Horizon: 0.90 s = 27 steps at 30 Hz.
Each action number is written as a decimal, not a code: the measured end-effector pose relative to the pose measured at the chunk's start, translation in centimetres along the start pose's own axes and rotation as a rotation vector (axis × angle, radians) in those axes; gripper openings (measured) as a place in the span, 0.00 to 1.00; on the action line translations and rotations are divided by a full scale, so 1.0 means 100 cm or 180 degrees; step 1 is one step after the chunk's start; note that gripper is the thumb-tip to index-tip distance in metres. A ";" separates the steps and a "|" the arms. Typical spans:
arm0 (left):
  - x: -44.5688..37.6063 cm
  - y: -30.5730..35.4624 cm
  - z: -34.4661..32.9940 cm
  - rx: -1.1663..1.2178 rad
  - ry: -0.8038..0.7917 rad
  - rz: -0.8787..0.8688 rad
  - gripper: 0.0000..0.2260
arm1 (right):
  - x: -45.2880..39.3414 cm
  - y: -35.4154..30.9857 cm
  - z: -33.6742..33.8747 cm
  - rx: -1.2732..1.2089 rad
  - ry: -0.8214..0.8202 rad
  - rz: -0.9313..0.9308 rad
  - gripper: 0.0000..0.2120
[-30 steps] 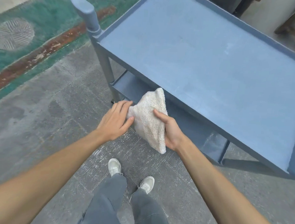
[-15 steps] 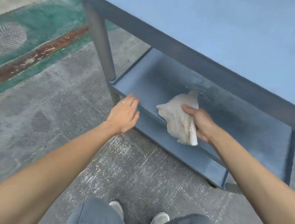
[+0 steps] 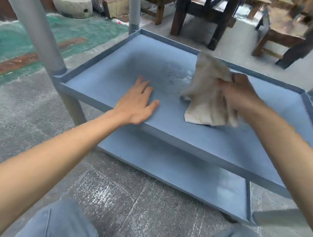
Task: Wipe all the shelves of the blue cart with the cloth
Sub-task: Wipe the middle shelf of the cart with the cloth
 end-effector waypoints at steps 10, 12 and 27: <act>-0.001 0.002 -0.004 -0.0699 -0.0444 -0.0017 0.35 | -0.007 0.007 0.077 0.0323 0.1080 -0.0044 0.15; -0.001 0.003 -0.005 -0.0745 -0.0495 0.0016 0.35 | 0.005 0.000 0.051 0.0861 0.0641 0.0176 0.17; -0.021 0.010 -0.004 -0.0258 -0.0253 0.0748 0.21 | 0.059 0.059 -0.047 0.2198 -0.1228 0.1347 0.32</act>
Point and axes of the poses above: each hand's wrist, its own x-axis away from the middle knuckle, its own z-axis out of the back of the hand, y = z × x, the point moved 4 cm from there along -x, towards the middle knuckle, and after that the axes turned 1 degree about z, right-handed, at the moved point
